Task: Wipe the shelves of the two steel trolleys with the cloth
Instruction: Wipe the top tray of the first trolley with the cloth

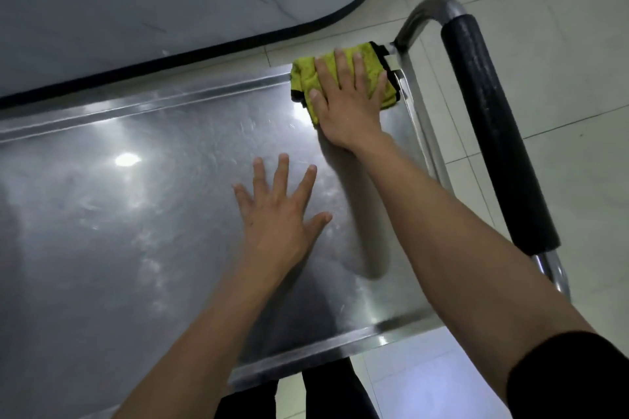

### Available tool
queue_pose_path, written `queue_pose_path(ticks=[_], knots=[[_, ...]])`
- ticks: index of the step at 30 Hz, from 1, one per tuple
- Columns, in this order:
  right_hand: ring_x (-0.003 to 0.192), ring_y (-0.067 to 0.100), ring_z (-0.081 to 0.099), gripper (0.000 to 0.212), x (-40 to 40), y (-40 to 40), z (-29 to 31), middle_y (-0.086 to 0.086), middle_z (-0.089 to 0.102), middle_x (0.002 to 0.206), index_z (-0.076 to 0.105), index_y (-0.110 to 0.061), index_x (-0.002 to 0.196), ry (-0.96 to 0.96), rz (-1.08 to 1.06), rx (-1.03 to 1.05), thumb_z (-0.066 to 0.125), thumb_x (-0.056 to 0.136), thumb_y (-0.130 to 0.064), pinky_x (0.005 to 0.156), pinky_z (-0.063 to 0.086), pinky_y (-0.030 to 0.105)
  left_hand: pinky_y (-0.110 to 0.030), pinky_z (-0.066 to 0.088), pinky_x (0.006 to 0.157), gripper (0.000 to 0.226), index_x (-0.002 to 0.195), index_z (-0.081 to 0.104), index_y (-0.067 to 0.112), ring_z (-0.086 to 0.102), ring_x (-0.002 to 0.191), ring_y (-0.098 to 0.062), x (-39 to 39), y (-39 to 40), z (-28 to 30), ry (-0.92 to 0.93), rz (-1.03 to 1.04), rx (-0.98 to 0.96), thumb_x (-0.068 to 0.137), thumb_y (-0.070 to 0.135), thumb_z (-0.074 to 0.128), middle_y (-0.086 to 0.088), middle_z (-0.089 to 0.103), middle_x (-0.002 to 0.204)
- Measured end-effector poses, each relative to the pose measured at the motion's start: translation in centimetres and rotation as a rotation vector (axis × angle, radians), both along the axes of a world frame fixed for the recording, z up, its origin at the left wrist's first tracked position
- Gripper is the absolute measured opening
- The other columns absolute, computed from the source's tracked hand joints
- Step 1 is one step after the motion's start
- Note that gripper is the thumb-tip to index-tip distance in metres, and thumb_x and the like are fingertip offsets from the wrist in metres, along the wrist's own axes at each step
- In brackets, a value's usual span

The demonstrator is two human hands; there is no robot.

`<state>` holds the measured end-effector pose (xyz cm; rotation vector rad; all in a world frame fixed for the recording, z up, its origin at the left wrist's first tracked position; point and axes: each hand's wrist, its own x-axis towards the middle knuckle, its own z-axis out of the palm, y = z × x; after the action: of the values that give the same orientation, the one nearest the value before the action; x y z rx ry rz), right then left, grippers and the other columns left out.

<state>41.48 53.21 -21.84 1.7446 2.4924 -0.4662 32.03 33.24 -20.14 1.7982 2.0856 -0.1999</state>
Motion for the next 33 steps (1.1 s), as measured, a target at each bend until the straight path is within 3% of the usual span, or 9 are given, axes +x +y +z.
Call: queue_pose_path(ticks=[6, 11, 22, 27, 33], knots=[[0.154, 0.026, -0.015, 0.059, 0.3, 0.1, 0.1, -0.002, -0.010, 0.169, 0.002, -0.038, 0.159, 0.015, 0.026, -0.017, 0.016, 0.104, -0.053, 0.118, -0.012, 0.064, -0.053, 0.003, 0.124, 0.082, 0.159, 0.009, 0.038, -0.017, 0.153, -0.025, -3.4, -1.1, 0.0, -0.094, -0.053, 0.000, 0.092, 0.068, 0.047, 0.000, -0.012, 0.168], [0.154, 0.026, -0.015, 0.059, 3.1, -5.0, 0.7, -0.001, -0.010, 0.169, 0.003, -0.037, 0.160, 0.017, 0.073, -0.020, 0.018, 0.105, -0.051, 0.118, -0.009, 0.064, -0.054, 0.003, 0.124, 0.082, 0.159, 0.010, 0.038, -0.017, 0.153, -0.025, -2.9, -1.0, 0.2, -0.105, -0.040, -0.015, 0.093, 0.065, 0.050, 0.002, -0.013, 0.168], [0.153, 0.028, -0.019, 0.062, 10.9, -25.0, 0.8, 0.002, -0.014, 0.168, -0.004, -0.035, 0.160, -0.021, 0.045, -0.062, 0.017, 0.105, -0.053, 0.118, -0.007, 0.066, -0.069, 0.011, 0.116, 0.082, 0.155, 0.023, 0.039, -0.002, 0.153, -0.038, -2.5, -2.3, 0.1, -0.066, 0.114, 0.039, 0.086, 0.071, 0.055, -0.005, 0.005, 0.168], [0.154, 0.030, -0.016, 0.061, 12.4, -33.1, 1.4, 0.004, -0.011, 0.169, 0.001, -0.031, 0.161, -0.049, 0.026, -0.063, 0.023, 0.107, -0.050, 0.118, -0.004, 0.067, -0.072, 0.012, 0.114, 0.080, 0.154, 0.023, 0.039, -0.001, 0.151, -0.045, -2.5, -3.2, 0.2, -0.071, 0.104, 0.060, 0.087, 0.073, 0.051, -0.009, 0.006, 0.167], [0.155, 0.031, -0.008, 0.060, 11.9, -36.3, 1.5, 0.005, -0.002, 0.169, 0.008, -0.032, 0.161, -0.077, 0.019, -0.039, 0.027, 0.107, -0.050, 0.117, 0.003, 0.069, -0.080, 0.005, 0.109, 0.083, 0.156, 0.017, 0.041, -0.006, 0.152, -0.043, -3.0, -5.3, 0.4, -0.076, 0.073, 0.040, 0.087, 0.079, 0.042, -0.004, 0.000, 0.168]])
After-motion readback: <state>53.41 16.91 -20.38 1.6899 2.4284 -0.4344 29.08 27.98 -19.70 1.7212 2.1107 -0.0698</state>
